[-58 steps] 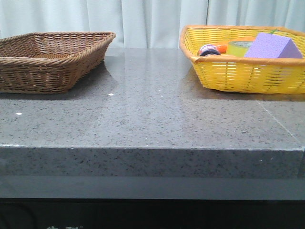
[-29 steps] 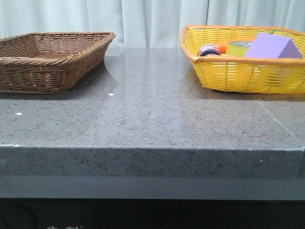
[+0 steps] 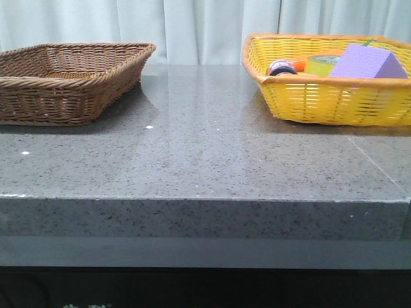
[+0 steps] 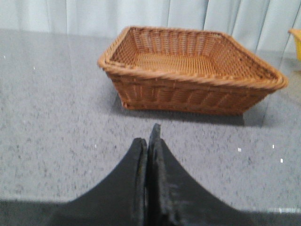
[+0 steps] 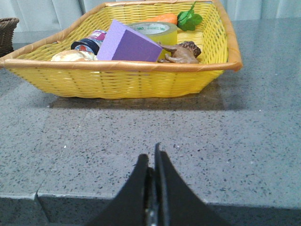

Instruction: Transfer tape with both arms

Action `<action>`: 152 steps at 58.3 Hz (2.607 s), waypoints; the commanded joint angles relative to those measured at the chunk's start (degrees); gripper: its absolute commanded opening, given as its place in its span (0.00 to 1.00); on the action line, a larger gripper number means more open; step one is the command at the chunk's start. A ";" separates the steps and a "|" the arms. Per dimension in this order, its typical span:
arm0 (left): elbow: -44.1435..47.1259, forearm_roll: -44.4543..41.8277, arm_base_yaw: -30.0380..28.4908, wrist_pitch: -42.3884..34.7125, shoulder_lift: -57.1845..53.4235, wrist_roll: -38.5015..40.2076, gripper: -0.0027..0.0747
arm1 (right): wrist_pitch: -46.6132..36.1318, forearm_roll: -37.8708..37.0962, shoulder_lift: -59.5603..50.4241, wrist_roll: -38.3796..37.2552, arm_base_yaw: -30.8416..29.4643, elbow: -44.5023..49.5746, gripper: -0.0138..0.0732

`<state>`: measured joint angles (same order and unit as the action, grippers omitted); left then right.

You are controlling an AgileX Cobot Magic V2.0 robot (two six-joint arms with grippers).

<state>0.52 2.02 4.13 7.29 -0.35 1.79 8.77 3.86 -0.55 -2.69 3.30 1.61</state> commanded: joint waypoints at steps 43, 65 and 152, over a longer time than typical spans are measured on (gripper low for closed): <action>-36.45 -0.23 -0.05 5.69 34.37 0.55 0.01 | 4.64 -0.15 24.57 0.17 -0.46 -35.09 0.02; -36.33 -0.52 -0.05 4.20 34.42 0.55 0.71 | 3.72 -0.20 25.44 0.17 -0.46 -35.09 0.57; -35.86 -0.52 -0.05 4.08 34.42 0.55 0.53 | 30.77 1.54 110.67 -2.89 -6.64 -106.95 0.84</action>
<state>-33.66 1.38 4.13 15.97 33.96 1.79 41.85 5.10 111.46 -5.54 -2.99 -102.20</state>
